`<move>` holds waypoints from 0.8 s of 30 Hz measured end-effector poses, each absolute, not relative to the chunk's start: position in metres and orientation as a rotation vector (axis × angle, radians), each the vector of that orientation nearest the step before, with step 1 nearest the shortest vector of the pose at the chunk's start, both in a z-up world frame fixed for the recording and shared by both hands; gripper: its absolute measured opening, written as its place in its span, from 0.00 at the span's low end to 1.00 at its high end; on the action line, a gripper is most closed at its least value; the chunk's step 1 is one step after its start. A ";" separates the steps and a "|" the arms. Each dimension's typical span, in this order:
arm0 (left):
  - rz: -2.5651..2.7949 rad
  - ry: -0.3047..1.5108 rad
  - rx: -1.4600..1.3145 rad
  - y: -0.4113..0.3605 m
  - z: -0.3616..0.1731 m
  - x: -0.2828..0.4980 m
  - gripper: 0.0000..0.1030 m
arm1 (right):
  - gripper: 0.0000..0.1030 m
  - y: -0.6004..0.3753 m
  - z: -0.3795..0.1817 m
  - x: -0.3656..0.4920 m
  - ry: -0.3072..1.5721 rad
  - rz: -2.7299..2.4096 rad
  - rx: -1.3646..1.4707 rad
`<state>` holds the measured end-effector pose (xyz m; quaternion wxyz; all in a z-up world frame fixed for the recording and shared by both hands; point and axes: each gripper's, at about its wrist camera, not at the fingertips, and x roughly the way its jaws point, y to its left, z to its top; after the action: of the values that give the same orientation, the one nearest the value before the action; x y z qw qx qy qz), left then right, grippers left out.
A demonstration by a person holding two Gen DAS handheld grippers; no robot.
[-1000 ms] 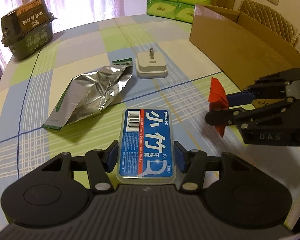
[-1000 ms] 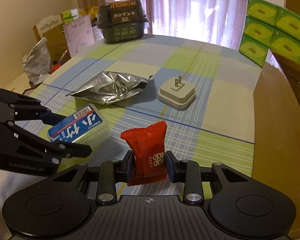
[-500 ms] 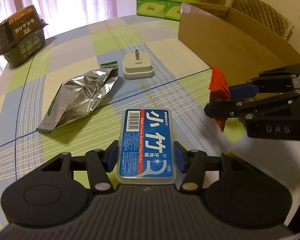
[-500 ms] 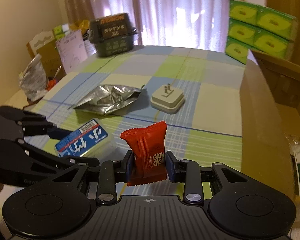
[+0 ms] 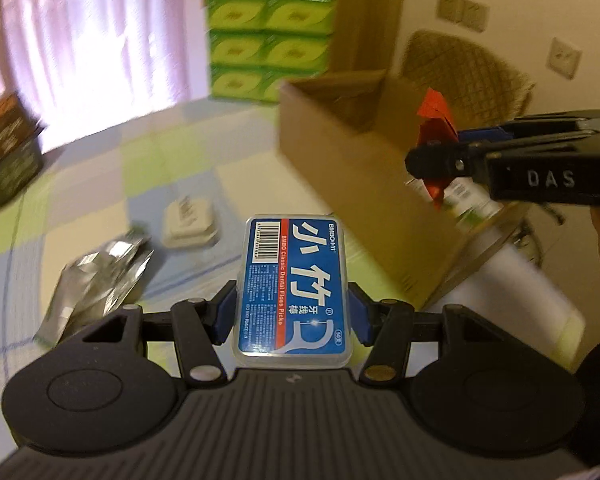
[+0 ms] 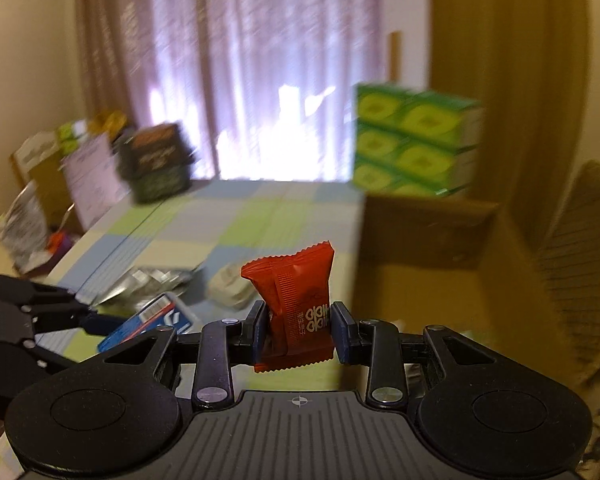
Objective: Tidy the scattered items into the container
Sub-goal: 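Carry the toothpick box and red packet over the cardboard box with both tools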
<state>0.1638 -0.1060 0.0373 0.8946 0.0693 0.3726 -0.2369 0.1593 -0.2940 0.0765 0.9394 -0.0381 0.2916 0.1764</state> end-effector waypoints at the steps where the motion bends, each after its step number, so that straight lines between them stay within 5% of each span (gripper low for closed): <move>1: -0.505 0.761 0.143 -0.116 0.043 0.165 0.50 | 0.35 -0.304 0.081 0.160 0.589 0.343 -0.080; 24: -0.628 0.751 0.168 -0.256 0.042 0.206 0.50 | 0.35 -0.415 0.069 0.180 0.639 0.198 -0.037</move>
<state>0.2065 -0.2559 0.0419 0.8791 0.0805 0.3604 -0.3013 0.1801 -0.4155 0.0691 0.9444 -0.0184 0.3137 0.0971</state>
